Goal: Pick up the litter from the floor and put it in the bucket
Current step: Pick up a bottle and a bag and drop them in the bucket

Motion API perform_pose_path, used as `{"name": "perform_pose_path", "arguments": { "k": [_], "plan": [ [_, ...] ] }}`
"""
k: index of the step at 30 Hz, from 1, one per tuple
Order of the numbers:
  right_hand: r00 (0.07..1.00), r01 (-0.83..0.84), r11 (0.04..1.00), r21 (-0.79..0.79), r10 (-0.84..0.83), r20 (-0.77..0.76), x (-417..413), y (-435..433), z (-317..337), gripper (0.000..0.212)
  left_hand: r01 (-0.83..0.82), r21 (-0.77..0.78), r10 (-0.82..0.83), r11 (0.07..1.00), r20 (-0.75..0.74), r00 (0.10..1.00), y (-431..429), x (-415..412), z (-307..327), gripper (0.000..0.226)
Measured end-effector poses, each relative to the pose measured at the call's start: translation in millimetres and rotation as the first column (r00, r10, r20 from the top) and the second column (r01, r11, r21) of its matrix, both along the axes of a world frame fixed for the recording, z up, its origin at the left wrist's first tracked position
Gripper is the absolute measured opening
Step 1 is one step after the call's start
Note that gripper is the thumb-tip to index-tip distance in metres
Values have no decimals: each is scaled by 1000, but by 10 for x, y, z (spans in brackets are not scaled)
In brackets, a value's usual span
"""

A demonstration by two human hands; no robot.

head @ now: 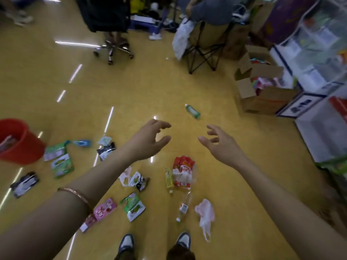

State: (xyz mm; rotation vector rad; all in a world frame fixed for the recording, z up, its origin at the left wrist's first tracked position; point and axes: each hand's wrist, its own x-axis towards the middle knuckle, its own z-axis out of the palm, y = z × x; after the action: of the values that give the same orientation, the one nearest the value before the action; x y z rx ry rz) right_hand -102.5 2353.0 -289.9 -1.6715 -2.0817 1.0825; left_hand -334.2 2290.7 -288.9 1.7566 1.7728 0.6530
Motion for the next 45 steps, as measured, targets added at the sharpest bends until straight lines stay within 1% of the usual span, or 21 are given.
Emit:
{"name": "perform_pose_path", "arguments": {
  "k": [5,9,14,17,25,29,34,38,42,45],
  "plan": [
    [991,-137,990,-41,137,4,-27,400,-148,67,-161,-14,161,987,-8,987,-2,105,-93,43],
    [984,-178,983,-37,177,-24,-118,533,-275,67,-251,-34,251,967,-1,968,5,86,-233,45],
    [979,-202,976,-88,202,-11,-175,589,-506,67,-315,-82,315,946,-15,949,-8,-54,-394,46],
    [982,-187,975,-117,189,4,-238,592,-582,67,-318,-101,318,943,-16,948,-44,-132,-478,46],
    [988,-146,979,-143,151,26,-549,539,-766,68,-280,-131,289,951,49,956,13,-494,-762,49],
    [985,-156,974,-166,165,43,-861,520,-1028,68,-278,-156,288,948,44,957,-82,-789,-1057,47],
    [992,-115,973,-198,122,24,-1089,456,-1450,67,-293,-198,300,935,7,954,-178,-1032,-1477,46],
    [992,-57,960,-275,86,93,-902,476,-1806,68,-285,-244,298,927,17,954,-155,-868,-1850,45],
    [988,-26,960,-278,67,140,-544,667,-2047,67,-293,-281,319,914,50,947,25,-520,-2144,46],
    [983,-36,957,-287,86,164,-284,861,-2298,67,-317,-279,351,907,79,933,298,-173,-2406,46]
  ]
}}
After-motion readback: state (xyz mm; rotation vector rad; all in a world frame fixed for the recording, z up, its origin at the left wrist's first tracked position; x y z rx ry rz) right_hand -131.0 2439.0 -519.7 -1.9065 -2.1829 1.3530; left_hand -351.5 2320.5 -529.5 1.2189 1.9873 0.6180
